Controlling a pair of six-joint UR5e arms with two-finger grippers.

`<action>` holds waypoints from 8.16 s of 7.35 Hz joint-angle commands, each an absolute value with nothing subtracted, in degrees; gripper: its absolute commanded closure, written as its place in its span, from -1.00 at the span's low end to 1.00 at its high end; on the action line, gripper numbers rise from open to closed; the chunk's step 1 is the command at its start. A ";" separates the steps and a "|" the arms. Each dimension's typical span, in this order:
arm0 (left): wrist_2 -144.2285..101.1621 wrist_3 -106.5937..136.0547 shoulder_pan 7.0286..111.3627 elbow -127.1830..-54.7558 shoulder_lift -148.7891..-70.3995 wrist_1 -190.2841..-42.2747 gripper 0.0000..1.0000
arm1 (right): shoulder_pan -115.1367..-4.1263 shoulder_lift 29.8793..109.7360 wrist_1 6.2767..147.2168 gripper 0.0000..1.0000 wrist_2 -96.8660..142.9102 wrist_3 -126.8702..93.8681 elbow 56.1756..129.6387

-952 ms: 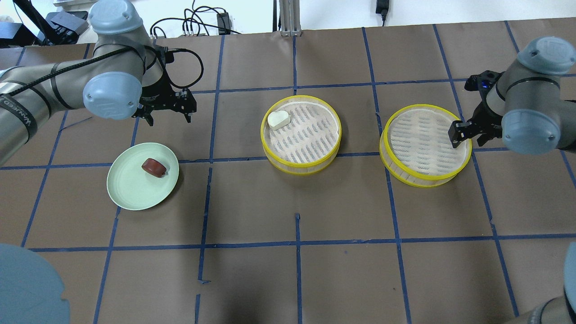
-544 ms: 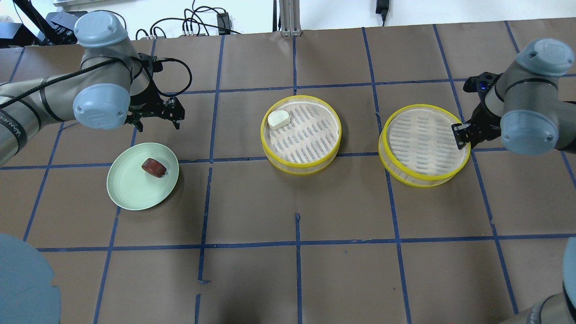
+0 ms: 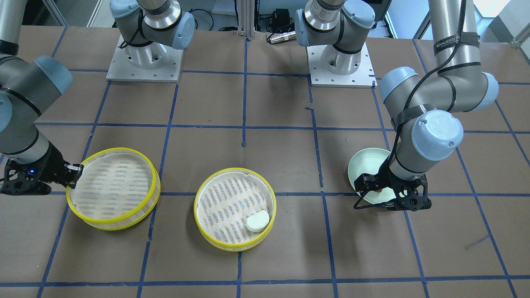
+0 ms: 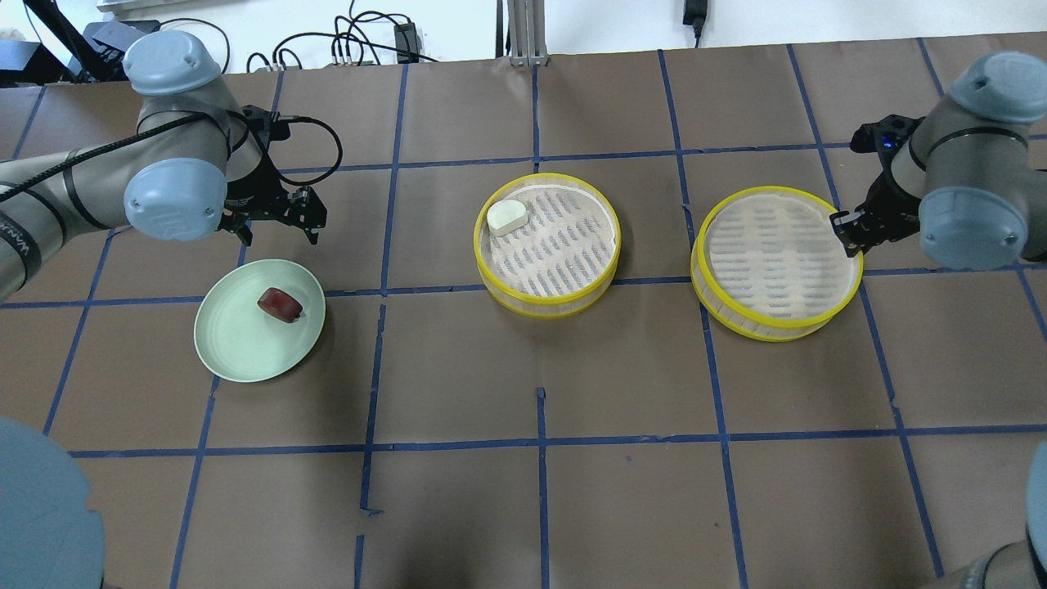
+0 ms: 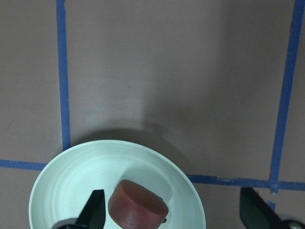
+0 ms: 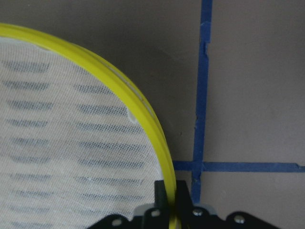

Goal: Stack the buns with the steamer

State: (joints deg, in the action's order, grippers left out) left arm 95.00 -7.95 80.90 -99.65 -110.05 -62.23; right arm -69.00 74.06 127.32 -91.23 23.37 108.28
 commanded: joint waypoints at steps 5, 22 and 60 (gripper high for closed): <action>88.51 -16.51 72.61 -106.52 -110.48 -58.09 -0.94 | -83.36 82.54 105.41 0.90 -87.54 1.03 95.66; 87.19 -12.84 74.35 -100.38 -107.05 -68.02 1.00 | -100.37 68.91 114.96 0.86 -90.00 -19.69 92.29; 80.95 30.32 109.78 -83.14 -115.31 -64.52 -0.99 | -88.68 89.65 89.03 -1.00 -87.36 -4.39 90.44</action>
